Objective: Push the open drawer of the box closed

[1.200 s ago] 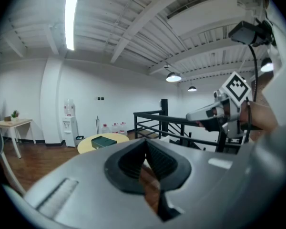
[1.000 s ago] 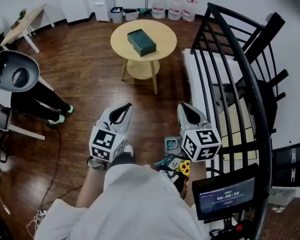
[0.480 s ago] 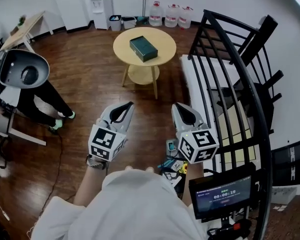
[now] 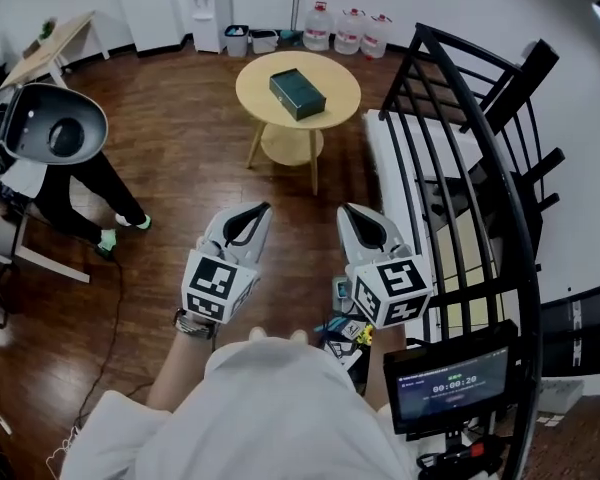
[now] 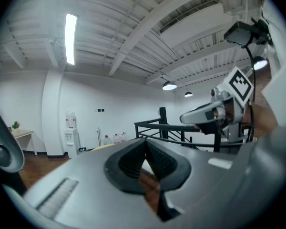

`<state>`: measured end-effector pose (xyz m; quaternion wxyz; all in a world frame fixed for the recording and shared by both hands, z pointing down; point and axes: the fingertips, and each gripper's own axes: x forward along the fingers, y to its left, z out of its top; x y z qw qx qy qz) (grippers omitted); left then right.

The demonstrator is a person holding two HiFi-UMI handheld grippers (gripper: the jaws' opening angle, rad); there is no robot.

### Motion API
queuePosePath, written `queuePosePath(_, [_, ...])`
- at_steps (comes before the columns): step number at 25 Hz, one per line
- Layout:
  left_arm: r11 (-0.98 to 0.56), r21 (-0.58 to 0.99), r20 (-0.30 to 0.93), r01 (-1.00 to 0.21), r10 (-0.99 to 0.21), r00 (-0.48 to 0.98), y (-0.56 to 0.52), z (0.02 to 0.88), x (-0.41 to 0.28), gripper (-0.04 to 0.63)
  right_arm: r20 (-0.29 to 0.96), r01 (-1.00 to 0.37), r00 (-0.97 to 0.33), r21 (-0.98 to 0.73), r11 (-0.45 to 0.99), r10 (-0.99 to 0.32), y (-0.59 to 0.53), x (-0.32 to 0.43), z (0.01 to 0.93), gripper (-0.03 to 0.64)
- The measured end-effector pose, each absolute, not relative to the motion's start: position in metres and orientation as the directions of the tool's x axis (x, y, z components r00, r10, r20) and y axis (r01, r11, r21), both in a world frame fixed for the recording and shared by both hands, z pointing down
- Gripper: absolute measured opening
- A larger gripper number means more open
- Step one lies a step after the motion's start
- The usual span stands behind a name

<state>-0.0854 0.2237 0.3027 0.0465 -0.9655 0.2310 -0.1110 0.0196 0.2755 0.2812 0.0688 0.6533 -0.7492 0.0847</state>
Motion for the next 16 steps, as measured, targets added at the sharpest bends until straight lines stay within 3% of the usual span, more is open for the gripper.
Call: queuePosePath(16, [-0.892, -0.107, 0.165, -0.439, -0.451, 0.877, 0.230, 0.298, -0.090, 0.006, 0.209, -0.990, -0.142, -0.031, 0.139, -0.968, 0.280, 0.011, 0.277, 0.005])
